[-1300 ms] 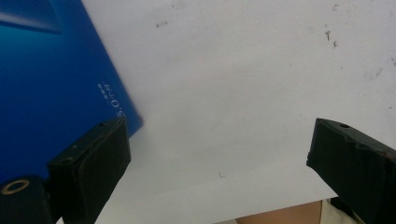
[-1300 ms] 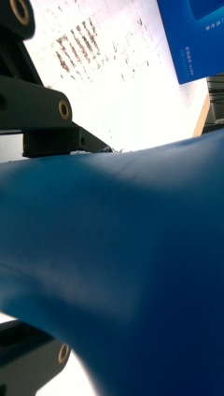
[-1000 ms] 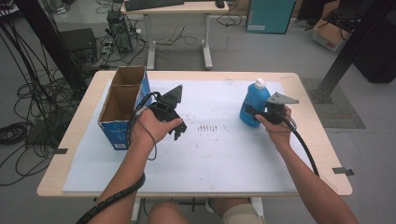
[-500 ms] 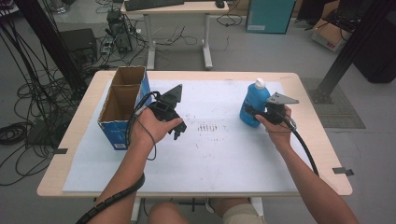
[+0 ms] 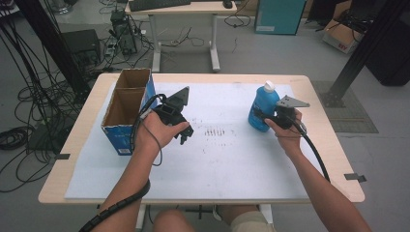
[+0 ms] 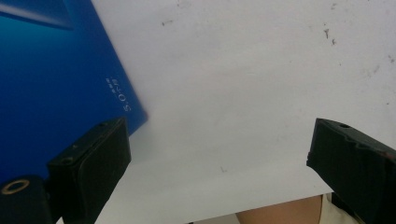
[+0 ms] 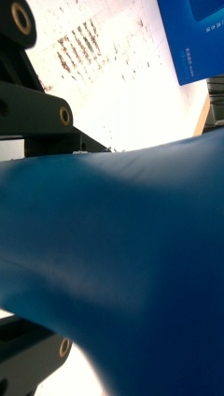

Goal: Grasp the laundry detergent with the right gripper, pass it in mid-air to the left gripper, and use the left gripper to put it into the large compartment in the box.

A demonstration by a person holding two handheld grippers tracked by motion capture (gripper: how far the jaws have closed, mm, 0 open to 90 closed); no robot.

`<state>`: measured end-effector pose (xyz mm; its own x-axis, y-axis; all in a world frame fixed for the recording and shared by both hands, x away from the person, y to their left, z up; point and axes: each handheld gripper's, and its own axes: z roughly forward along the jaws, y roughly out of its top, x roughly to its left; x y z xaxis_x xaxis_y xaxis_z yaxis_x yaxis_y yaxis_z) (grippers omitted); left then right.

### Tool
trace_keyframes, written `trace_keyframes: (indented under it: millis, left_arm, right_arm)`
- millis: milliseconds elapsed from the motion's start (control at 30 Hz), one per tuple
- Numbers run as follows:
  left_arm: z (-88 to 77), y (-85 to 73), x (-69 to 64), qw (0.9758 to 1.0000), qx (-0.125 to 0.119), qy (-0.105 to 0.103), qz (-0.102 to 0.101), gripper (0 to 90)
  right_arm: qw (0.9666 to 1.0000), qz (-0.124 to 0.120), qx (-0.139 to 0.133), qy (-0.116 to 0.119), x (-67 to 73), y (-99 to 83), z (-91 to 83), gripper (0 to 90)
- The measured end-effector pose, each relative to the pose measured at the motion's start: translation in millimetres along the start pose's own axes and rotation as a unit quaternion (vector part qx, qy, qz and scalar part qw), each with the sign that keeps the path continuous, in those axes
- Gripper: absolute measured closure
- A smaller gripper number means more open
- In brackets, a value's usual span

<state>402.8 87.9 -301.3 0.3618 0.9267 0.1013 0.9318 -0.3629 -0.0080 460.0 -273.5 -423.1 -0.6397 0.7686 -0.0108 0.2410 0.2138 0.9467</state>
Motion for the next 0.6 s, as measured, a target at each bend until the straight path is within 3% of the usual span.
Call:
trace_keyframes:
  millis: [600]
  left_arm:
    - [-2.3, 1.1, -1.7, 1.0000, -0.005, -0.002, 0.003, 6.2]
  right_arm:
    - [1.0000, -0.001, 0.000, 0.000, -0.3, 0.0, -0.2, 45.3]
